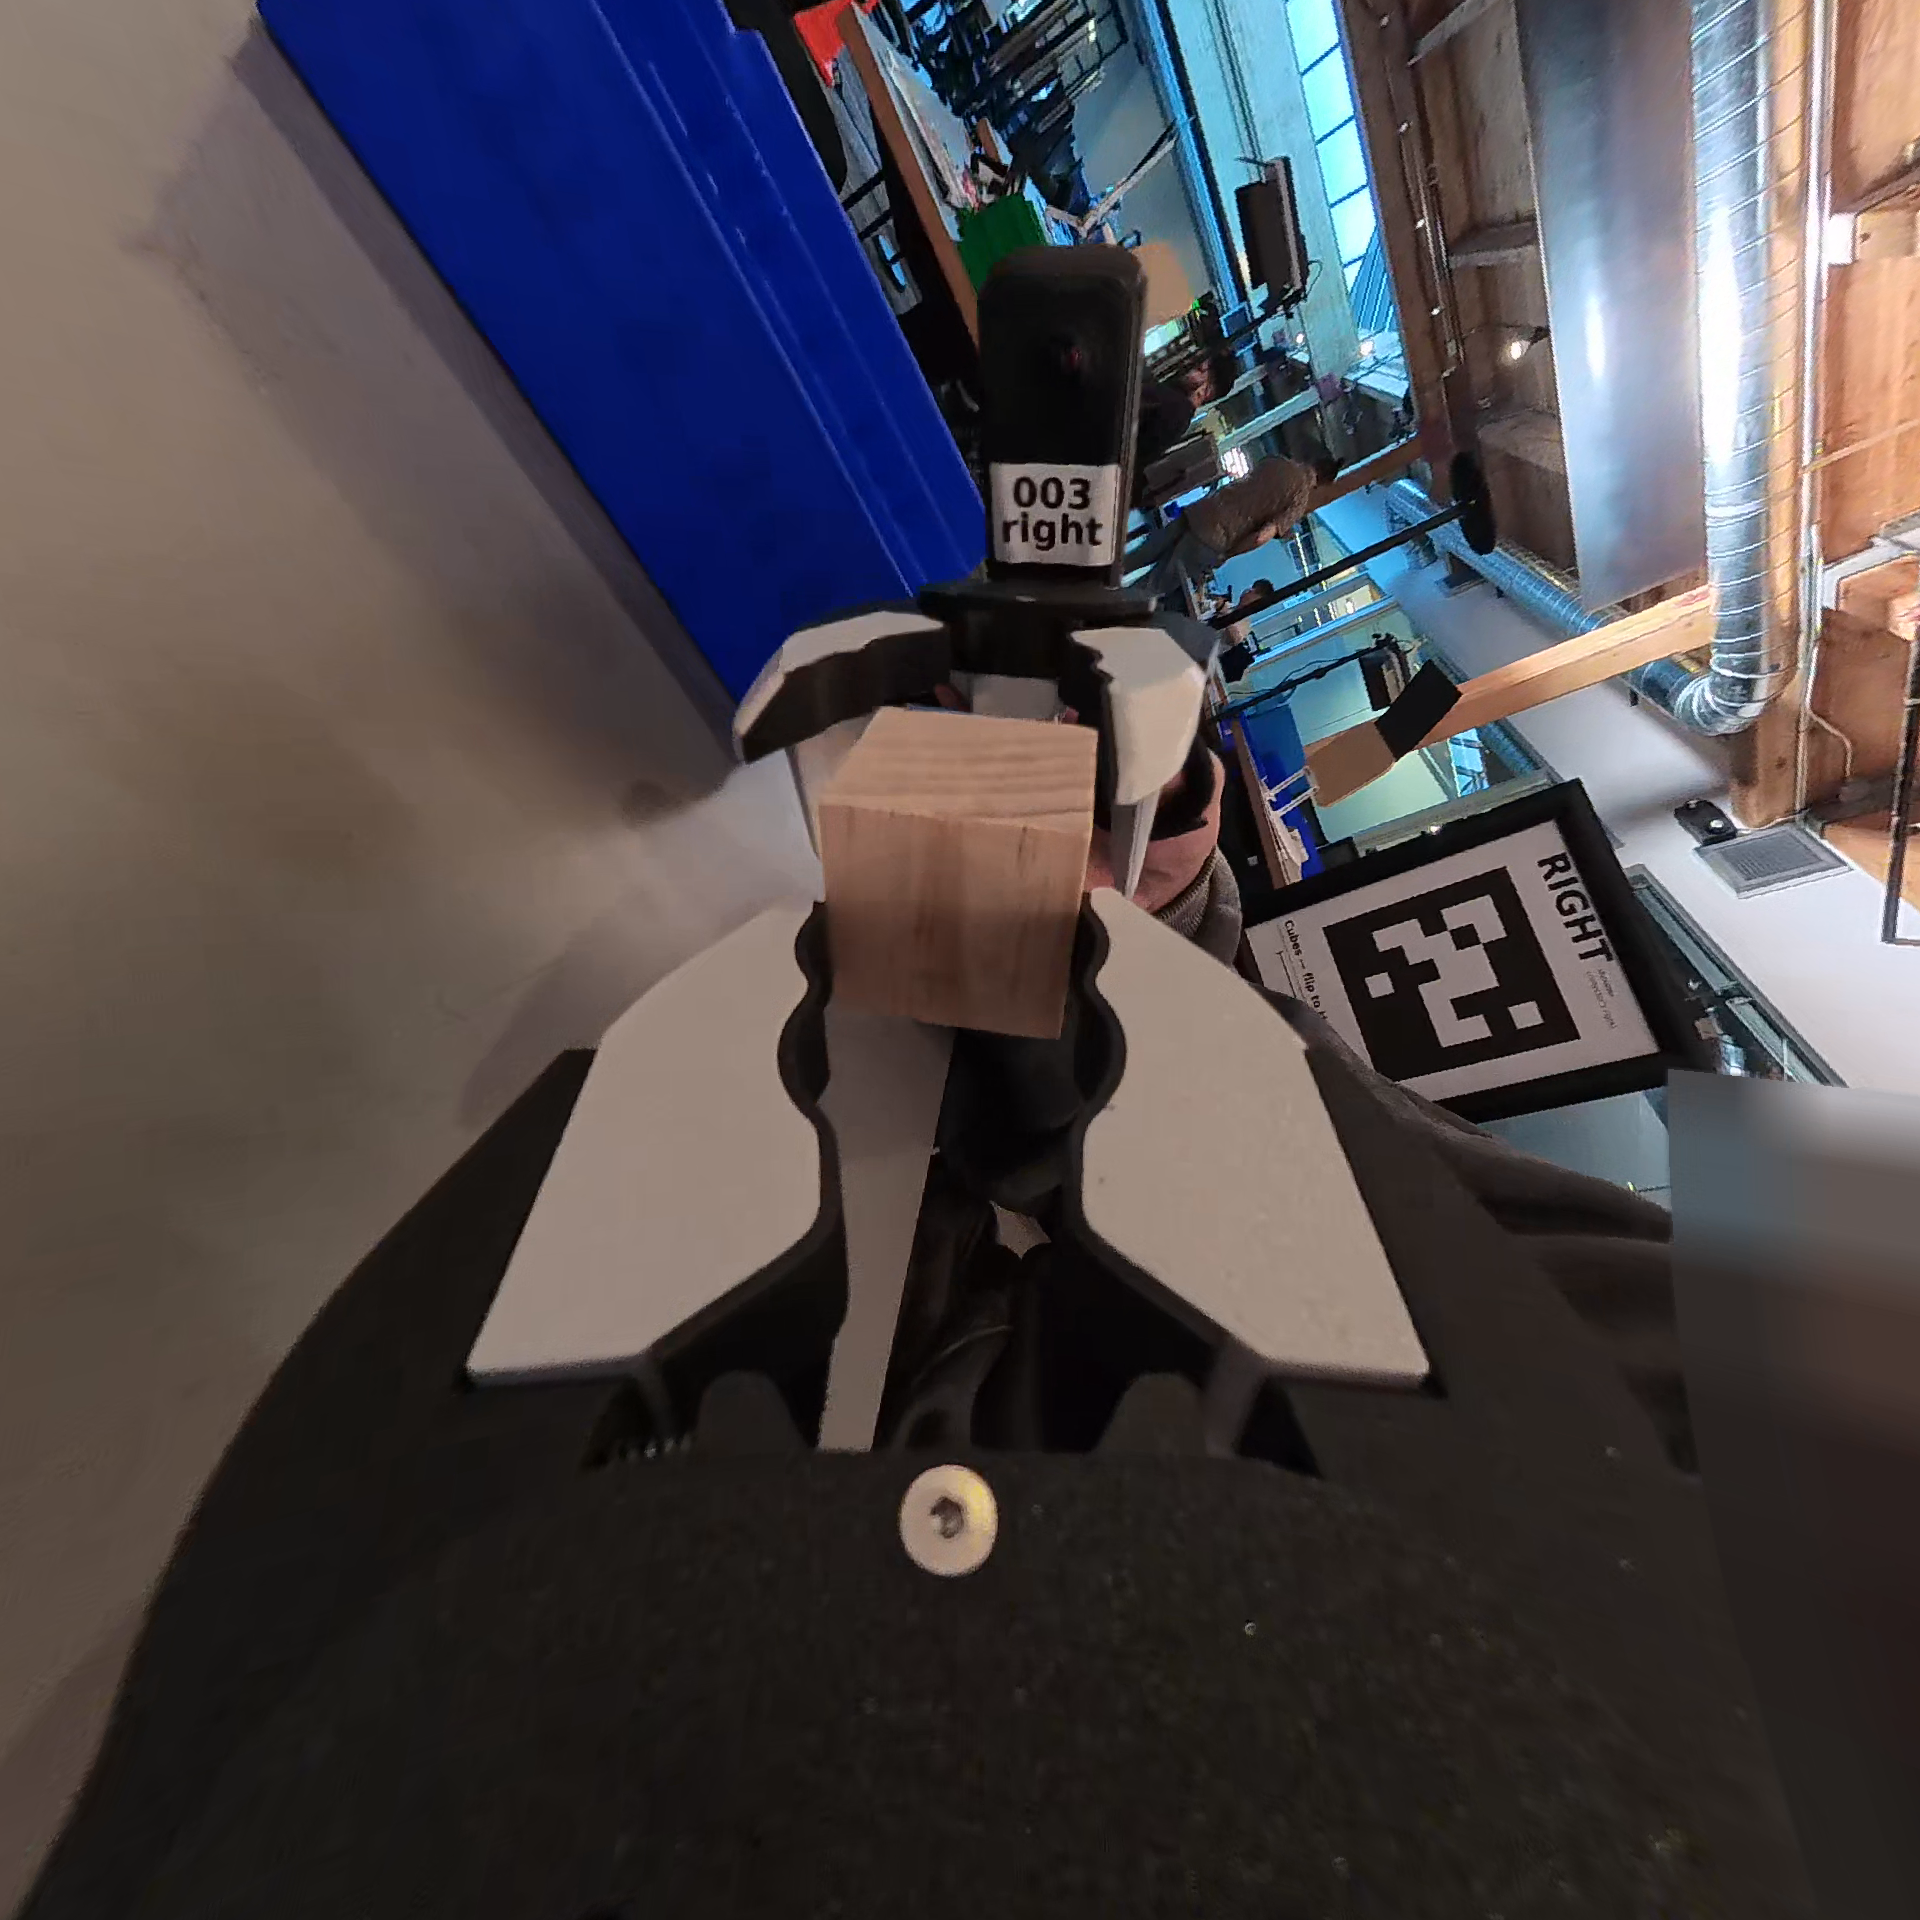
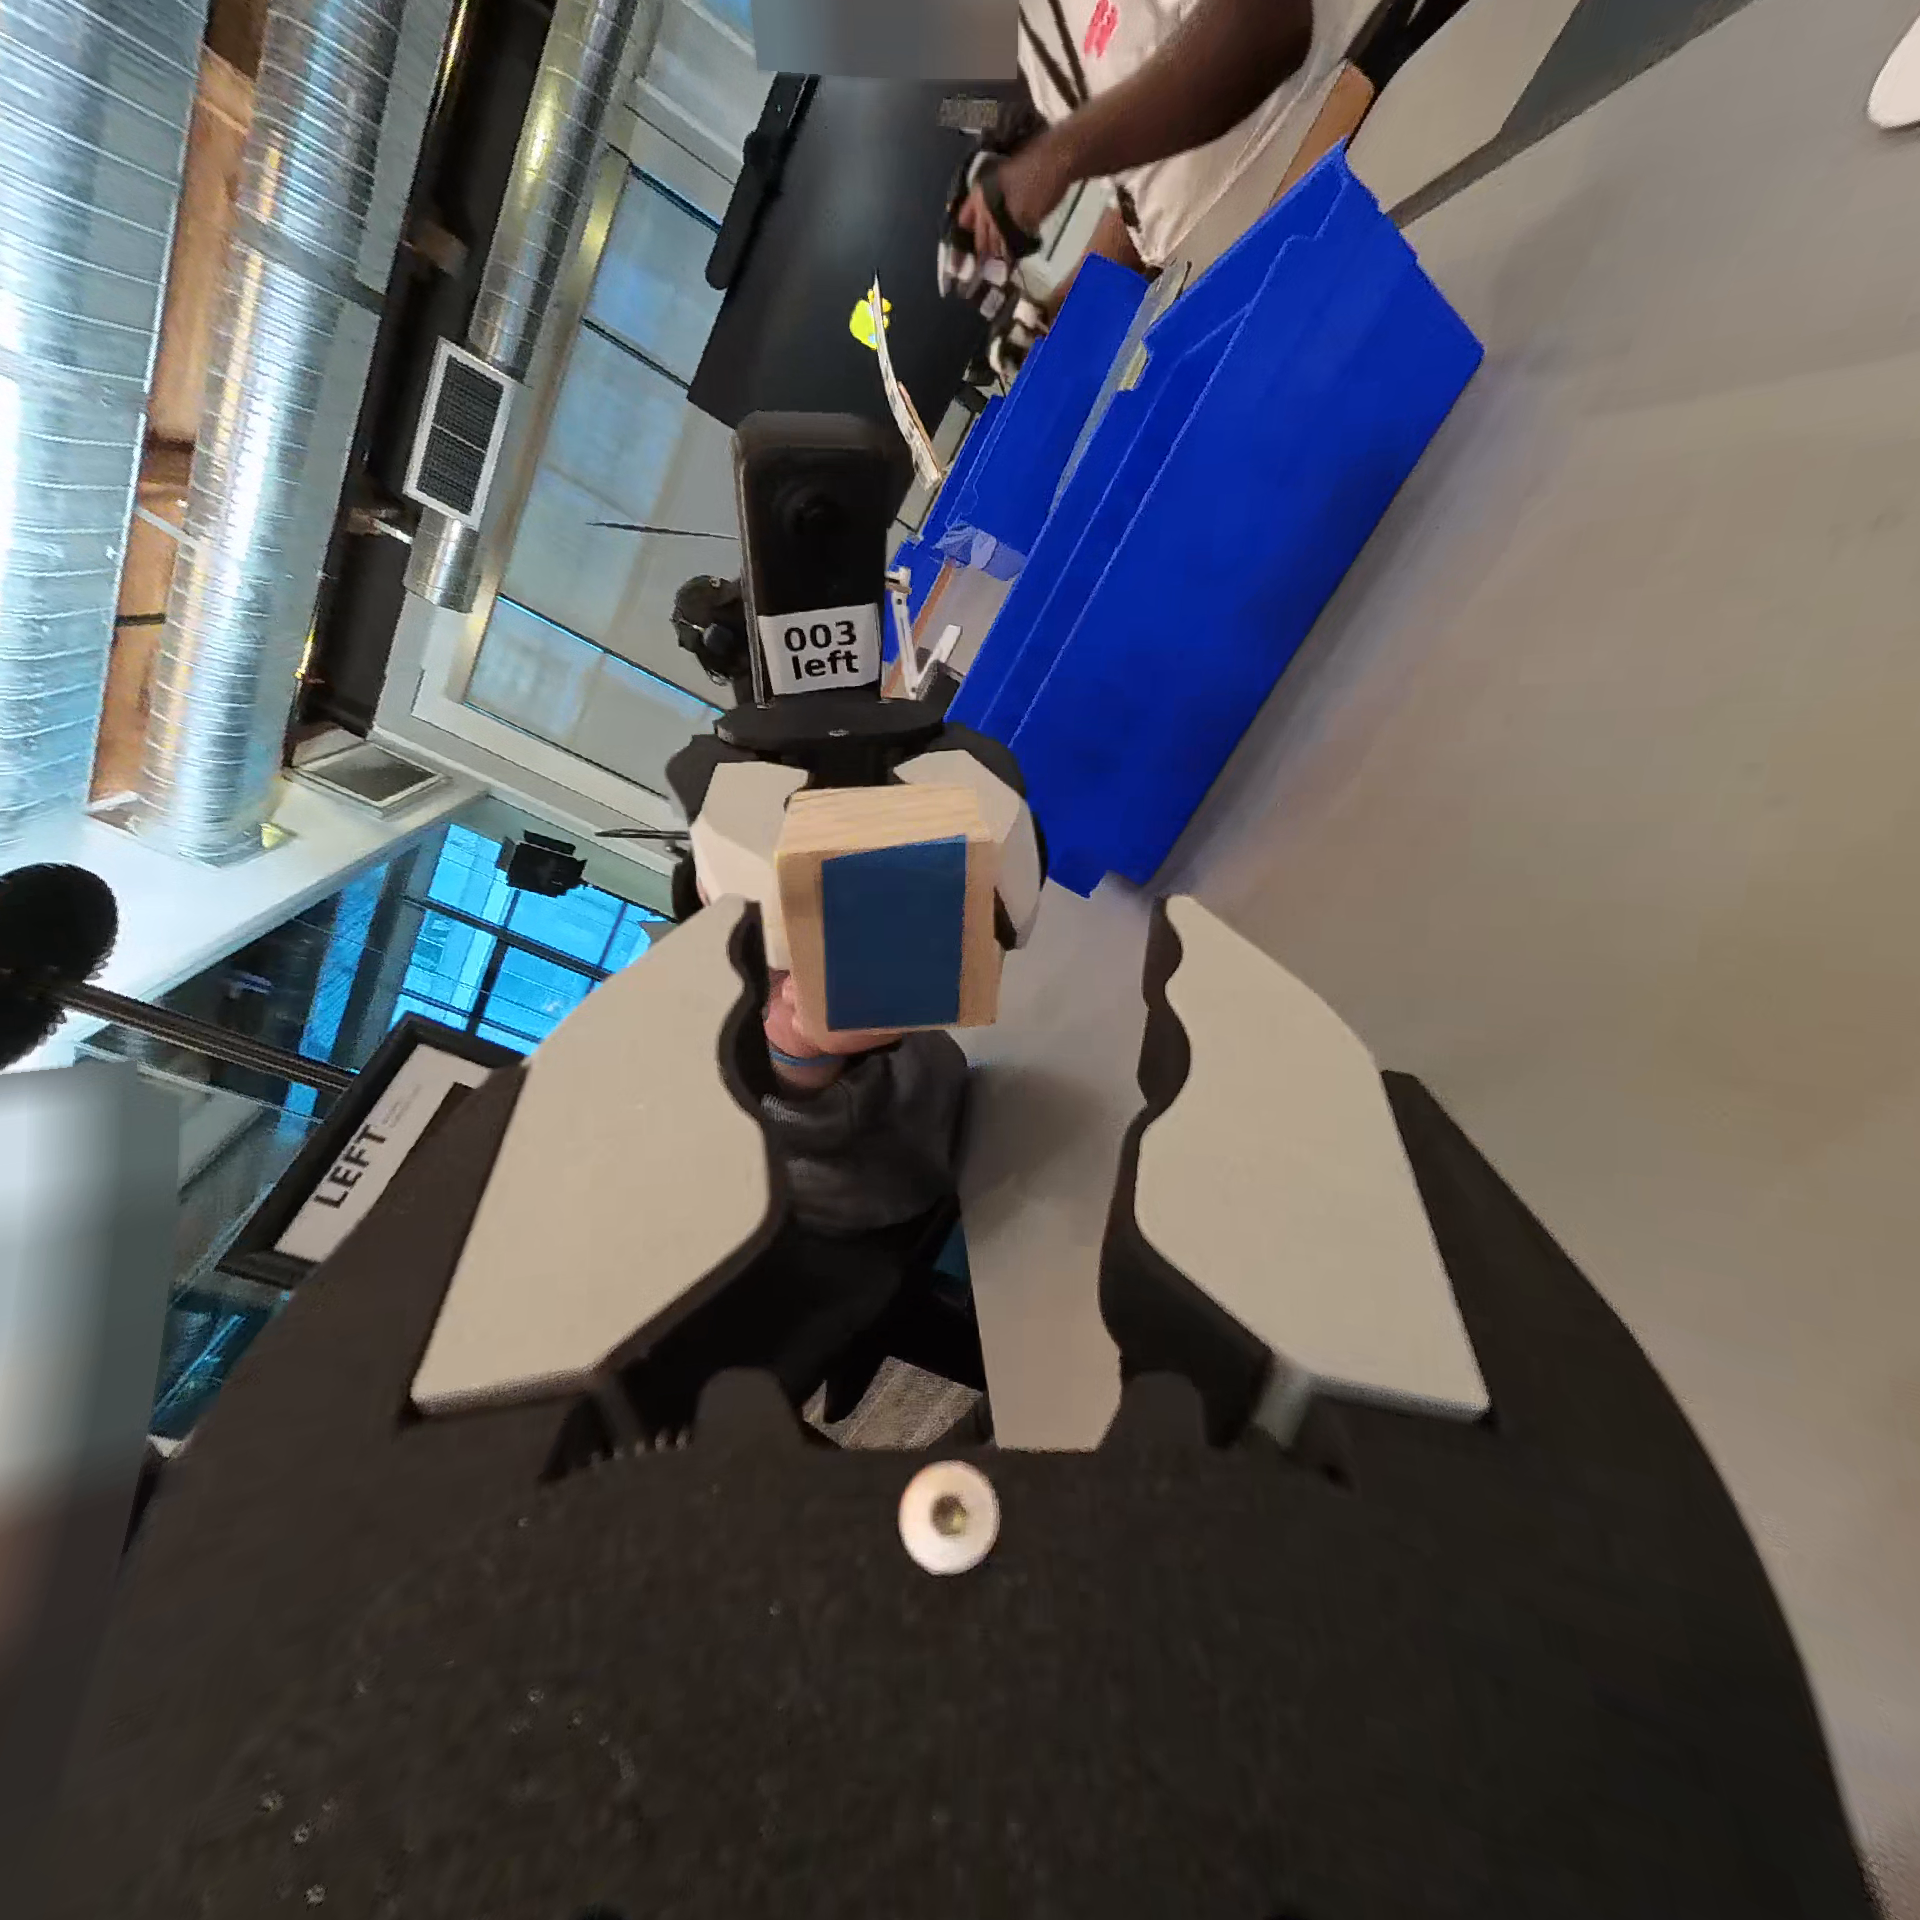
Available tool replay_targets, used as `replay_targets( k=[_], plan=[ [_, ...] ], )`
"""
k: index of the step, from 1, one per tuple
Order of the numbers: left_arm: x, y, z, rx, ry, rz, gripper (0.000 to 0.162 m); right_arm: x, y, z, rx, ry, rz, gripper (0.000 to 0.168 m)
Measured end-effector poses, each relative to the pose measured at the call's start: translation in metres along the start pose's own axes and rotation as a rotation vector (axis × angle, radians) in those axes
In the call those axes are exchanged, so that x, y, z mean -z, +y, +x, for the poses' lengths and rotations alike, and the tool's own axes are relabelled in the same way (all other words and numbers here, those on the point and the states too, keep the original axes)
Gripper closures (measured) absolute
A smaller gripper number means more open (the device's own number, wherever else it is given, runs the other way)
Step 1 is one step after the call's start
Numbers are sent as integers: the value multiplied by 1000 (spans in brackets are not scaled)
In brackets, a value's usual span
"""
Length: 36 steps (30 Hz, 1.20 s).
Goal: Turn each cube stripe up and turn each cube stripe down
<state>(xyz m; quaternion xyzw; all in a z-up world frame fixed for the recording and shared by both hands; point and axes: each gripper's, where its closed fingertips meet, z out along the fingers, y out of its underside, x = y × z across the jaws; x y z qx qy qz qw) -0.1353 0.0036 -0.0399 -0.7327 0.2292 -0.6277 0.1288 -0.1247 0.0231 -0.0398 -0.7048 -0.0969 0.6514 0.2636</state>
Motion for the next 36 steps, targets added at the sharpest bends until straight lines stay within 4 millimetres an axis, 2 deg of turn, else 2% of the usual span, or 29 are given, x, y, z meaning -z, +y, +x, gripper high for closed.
replay_targets(
  k=[5, 8, 13, 15, 16, 20, 22, 24, 26, 28, 30, 33, 36],
  plan=[
    [0, 0, -7, 15, -19, -5, 119, -11, 3, 1, -34, -28, -3, 100],
    [-2, 1, -11, 19, -31, -4, 119, -15, 6, -2, -61, -71, -16, 126],
    [-1, 0, -11, 32, -10, 9, 119, -15, 5, 1, -70, -66, -15, 126],
    [3, 0, -5, 27, 6, 26, 104, -13, 5, 1, -81, -61, -22, 126],
    [6, 2, -3, 8, -7, 32, 96, -11, 3, 0, -83, -66, -18, 126],
    [25, 34, -3, -203, -162, 63, 91, 9, -6, -7, -35, -30, -2, 126],
    [31, 54, -5, -310, -241, 148, 93, 28, -19, -11, 29, 39, 18, 126],
    [31, 81, -11, -399, -319, 148, 96, 56, -41, -14, 92, 133, 65, 126],
    [29, 104, -20, -481, -415, 95, 98, 91, -70, -8, 157, 291, 118, 126],
    [27, 116, -23, -534, -467, 63, 99, 133, -100, 4, 196, 466, 162, 126],
    [23, 118, -17, -567, -466, 50, 100, 180, -130, 27, 224, 683, 178, 126],
    [20, 118, -8, -604, -451, 47, 100, 250, -167, 72, 220, 1010, 146, 126],
    [25, 116, -11, -618, -479, 48, 100, 294, -183, 118, 138, 1189, 51, 126]
  ],
)
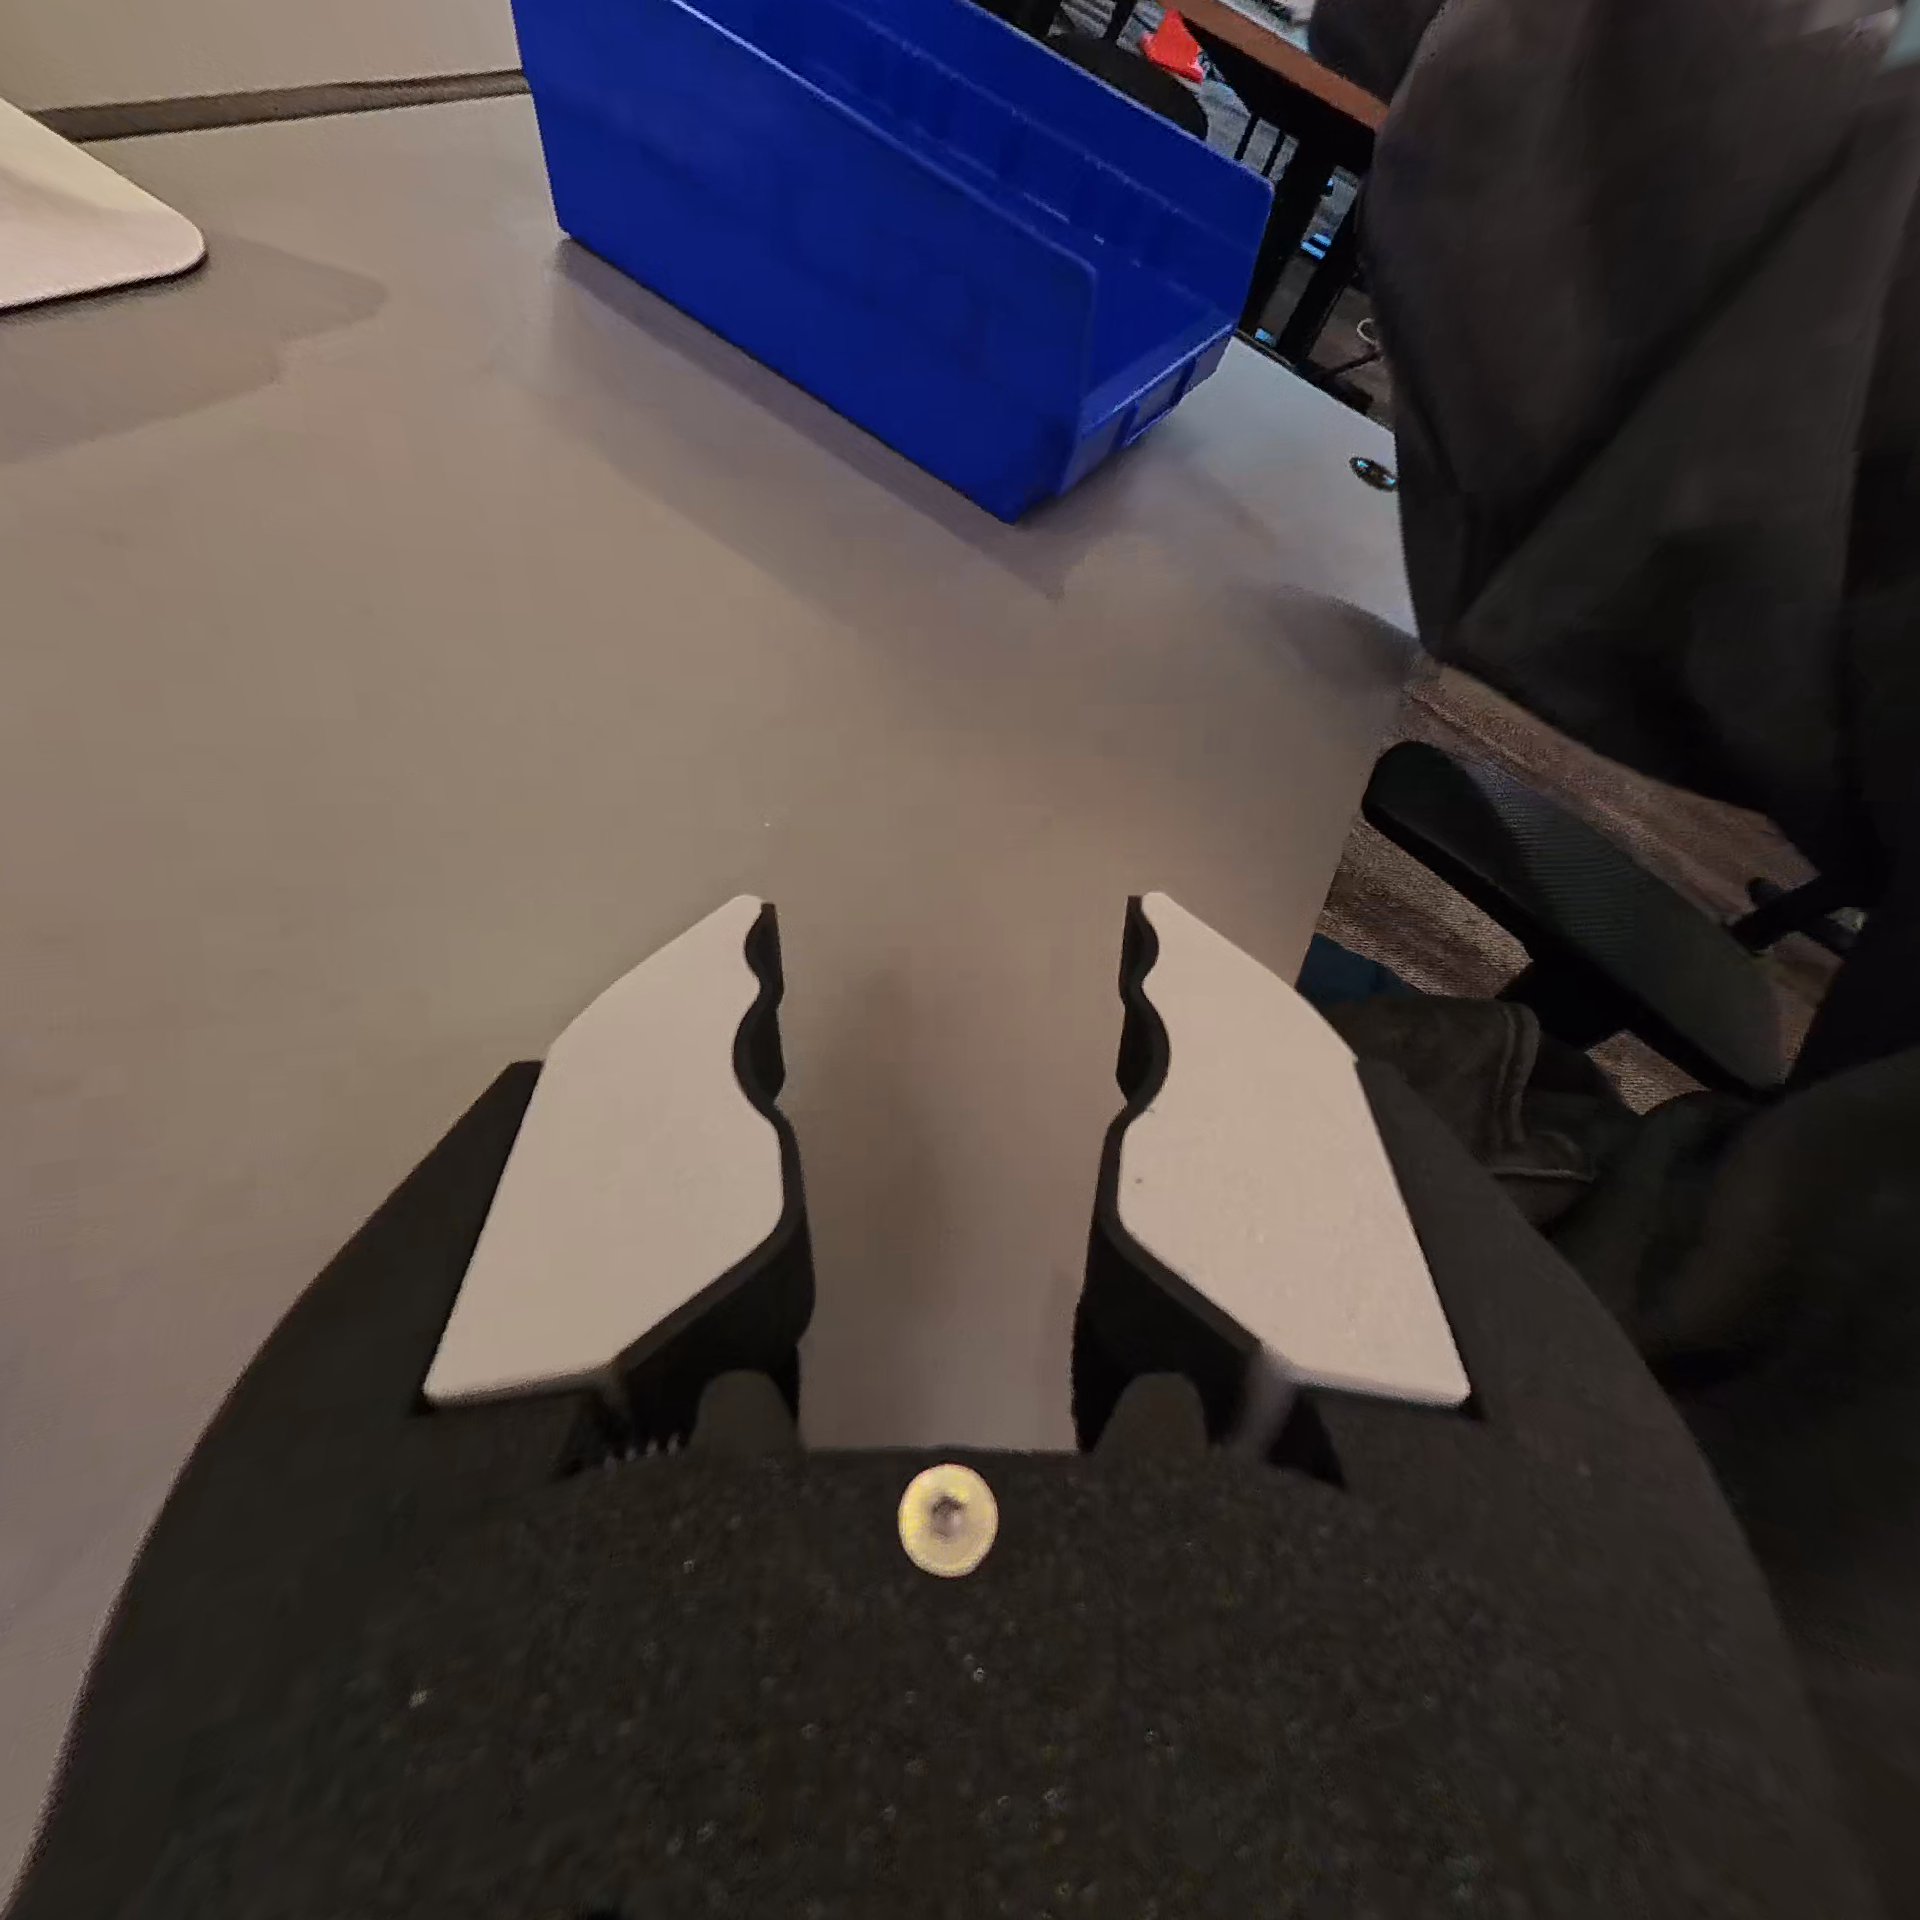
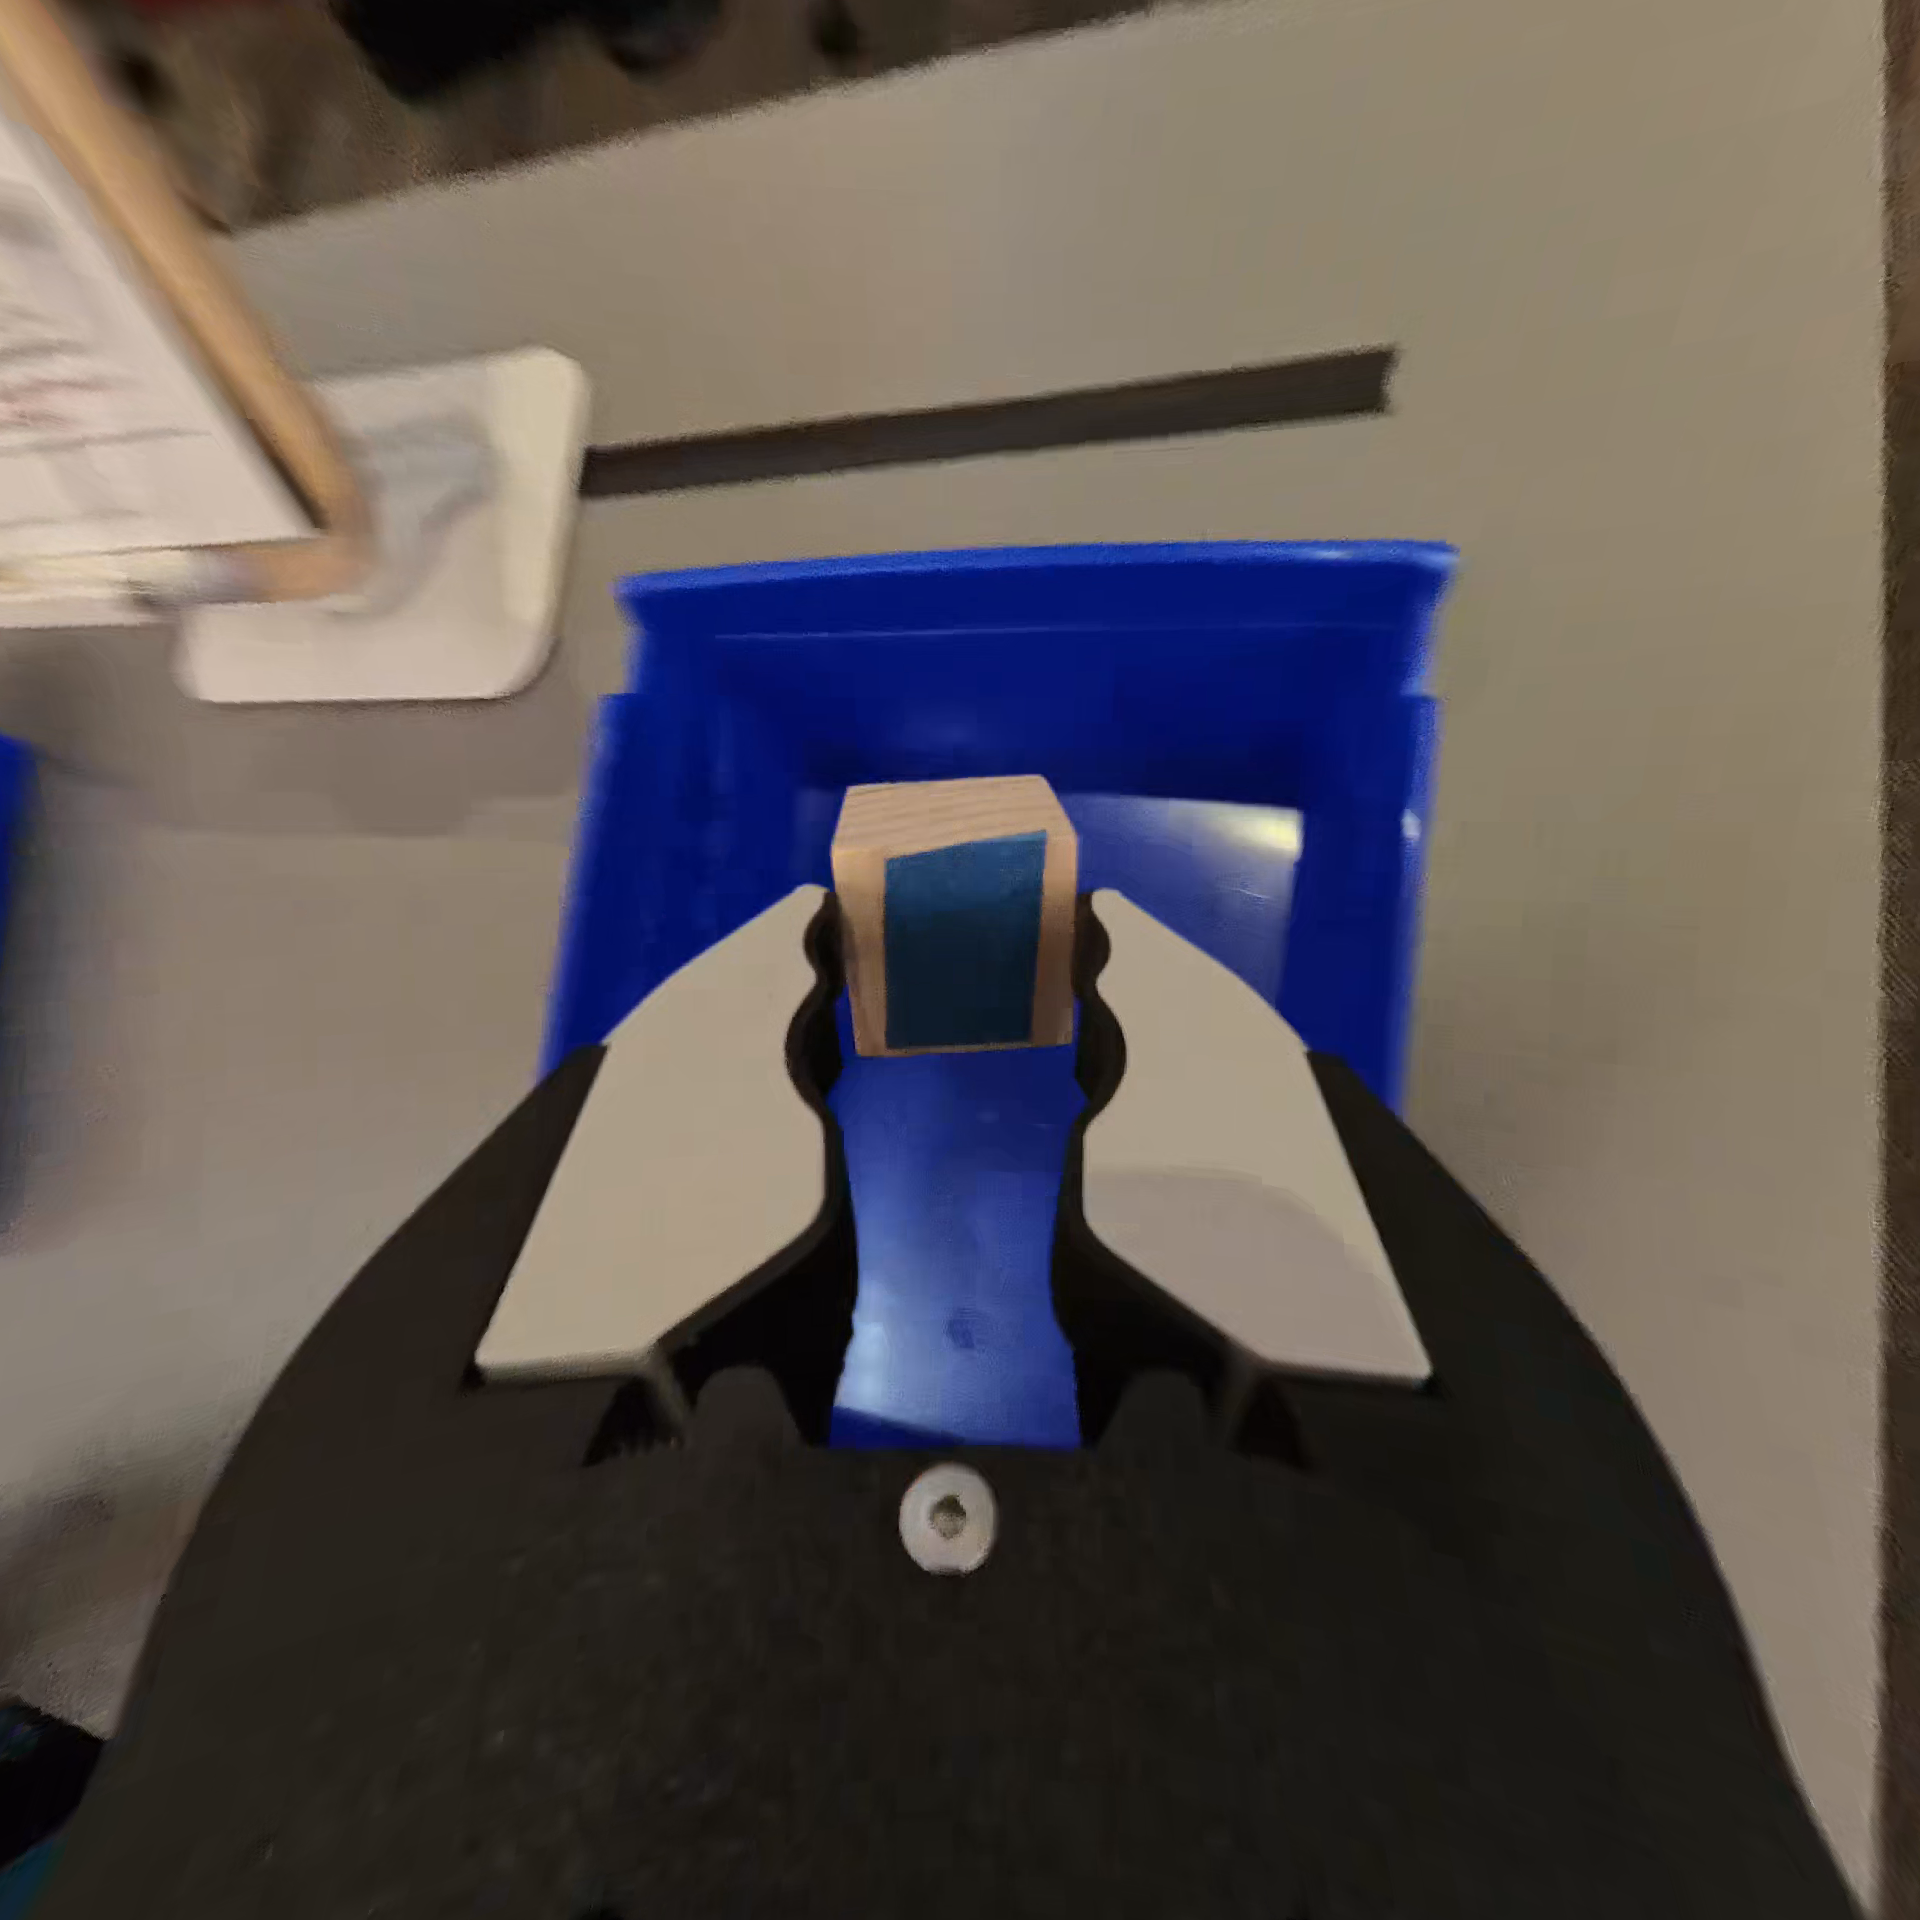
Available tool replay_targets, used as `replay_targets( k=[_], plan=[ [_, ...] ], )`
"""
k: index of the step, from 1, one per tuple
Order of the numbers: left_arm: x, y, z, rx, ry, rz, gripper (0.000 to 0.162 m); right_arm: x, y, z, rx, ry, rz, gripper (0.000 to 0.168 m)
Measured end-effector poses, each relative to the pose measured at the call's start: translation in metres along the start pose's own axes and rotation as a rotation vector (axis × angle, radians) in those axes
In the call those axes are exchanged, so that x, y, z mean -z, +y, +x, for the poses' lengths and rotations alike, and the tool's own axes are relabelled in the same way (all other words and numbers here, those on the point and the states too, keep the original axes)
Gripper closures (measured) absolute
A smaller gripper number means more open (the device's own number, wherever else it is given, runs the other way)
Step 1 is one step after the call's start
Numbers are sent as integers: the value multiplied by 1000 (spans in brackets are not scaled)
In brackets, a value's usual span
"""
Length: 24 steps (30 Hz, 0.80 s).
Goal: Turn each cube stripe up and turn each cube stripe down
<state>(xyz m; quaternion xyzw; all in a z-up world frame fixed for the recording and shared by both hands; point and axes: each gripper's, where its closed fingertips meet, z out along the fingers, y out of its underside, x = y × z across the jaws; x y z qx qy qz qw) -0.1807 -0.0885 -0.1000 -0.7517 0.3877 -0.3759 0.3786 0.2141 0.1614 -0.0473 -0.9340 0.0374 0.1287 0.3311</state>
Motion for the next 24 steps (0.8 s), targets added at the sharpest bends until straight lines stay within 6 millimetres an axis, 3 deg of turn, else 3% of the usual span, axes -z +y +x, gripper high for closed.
replay_targets(
  k=[3, 10, 18, 22, 24],
  plan=[
    [3, -3, -4, -3, -15, 13, 100, -28, 4, 24, -14, 60, -119, 126],
    [-2, 5, -11, 2, -30, -33, 101, -79, 31, 53, 36, 300, -328, 126],
    [-7, 13, -15, 22, -14, -70, 100, -95, 48, 65, 25, 367, -439, 126],
    [-10, 17, -15, 32, -10, -92, 99, -94, 43, 65, 39, 368, -410, 125],
    [-10, 18, -16, 26, -17, -95, 99, -84, 33, 61, 62, 362, -359, 122]
  ],
)
